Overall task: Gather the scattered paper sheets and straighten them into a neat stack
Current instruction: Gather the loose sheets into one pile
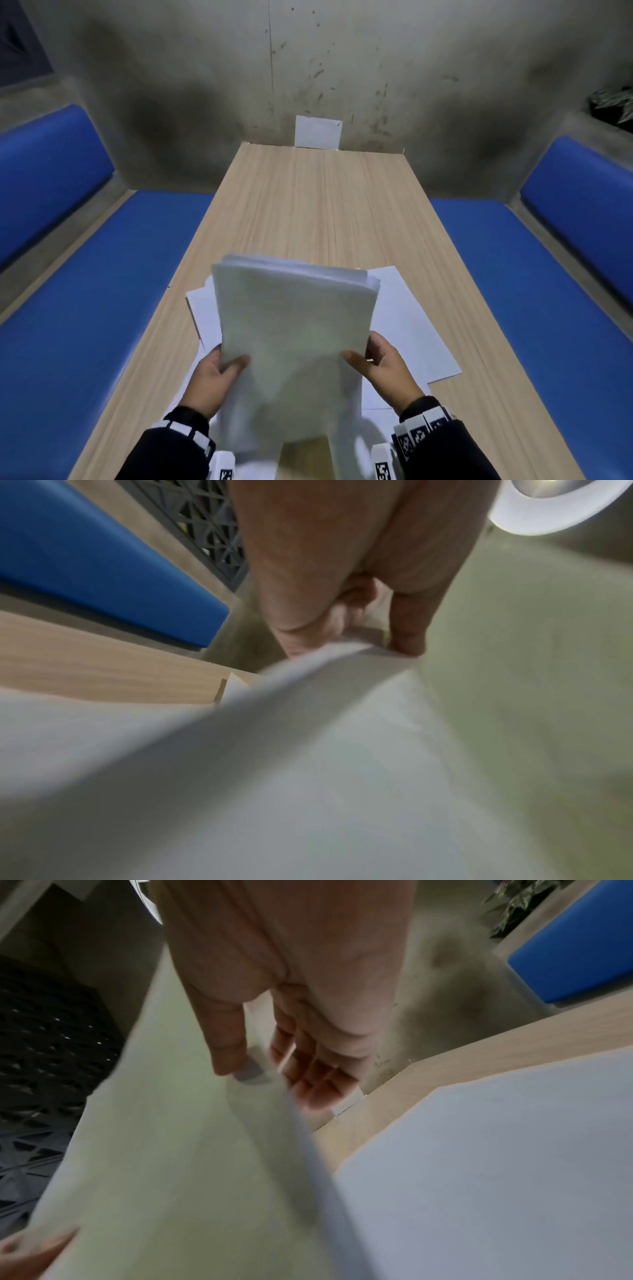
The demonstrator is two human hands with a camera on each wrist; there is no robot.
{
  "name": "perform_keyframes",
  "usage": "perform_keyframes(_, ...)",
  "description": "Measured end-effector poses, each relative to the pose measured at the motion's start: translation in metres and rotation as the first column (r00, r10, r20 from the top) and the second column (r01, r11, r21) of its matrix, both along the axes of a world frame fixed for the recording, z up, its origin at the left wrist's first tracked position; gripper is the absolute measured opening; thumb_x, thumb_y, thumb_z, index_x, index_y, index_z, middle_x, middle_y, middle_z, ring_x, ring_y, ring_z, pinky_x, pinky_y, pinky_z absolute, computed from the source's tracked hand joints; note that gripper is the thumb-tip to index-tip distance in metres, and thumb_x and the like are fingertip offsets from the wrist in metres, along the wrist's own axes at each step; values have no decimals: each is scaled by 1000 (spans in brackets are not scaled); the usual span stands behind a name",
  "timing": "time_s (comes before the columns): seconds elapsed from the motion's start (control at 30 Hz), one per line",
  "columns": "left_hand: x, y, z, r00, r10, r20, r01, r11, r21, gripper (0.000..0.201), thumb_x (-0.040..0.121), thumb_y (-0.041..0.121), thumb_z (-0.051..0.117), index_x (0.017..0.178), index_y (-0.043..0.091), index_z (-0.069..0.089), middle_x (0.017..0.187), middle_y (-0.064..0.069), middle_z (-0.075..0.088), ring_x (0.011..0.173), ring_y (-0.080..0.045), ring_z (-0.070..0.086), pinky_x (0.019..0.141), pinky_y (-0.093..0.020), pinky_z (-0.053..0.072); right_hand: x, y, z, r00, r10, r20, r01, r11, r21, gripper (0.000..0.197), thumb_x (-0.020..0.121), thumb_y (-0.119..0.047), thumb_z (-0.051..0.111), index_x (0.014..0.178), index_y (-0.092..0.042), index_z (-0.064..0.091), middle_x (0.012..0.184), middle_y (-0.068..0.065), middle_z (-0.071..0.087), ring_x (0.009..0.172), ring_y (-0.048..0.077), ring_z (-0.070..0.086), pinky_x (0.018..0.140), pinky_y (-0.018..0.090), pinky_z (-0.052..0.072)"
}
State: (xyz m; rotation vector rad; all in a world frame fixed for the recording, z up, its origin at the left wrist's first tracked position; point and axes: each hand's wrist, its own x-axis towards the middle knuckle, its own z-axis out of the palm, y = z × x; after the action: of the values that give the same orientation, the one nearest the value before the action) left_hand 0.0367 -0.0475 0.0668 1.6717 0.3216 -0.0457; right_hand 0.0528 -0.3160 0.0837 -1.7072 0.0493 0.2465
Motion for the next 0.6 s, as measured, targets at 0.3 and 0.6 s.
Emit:
perform_keyframes(0.3, 14, 48, -36, 944, 124, -307, 22, 902, 431, 61, 87, 7, 55, 140, -2, 28, 150, -21, 31, 138, -34, 30, 113, -39, 21, 60, -112, -52, 860, -470, -199, 216, 688, -693, 71, 84, -38, 69, 142, -6, 43, 148, 18, 42, 135, 35, 41, 113, 43, 35)
perform_keyframes(0.6, 18, 40, -50, 875, 89, -476, 160, 875, 457, 56, 89, 8, 50, 139, -2, 29, 150, -19, 31, 138, -32, 31, 111, -35, 24, 62, -112, -81, 791, -472, -390, 55, 689, -723, 72, 62, -22, 76, 126, -4, 49, 126, 18, 59, 118, 34, 55, 95, 39, 50)
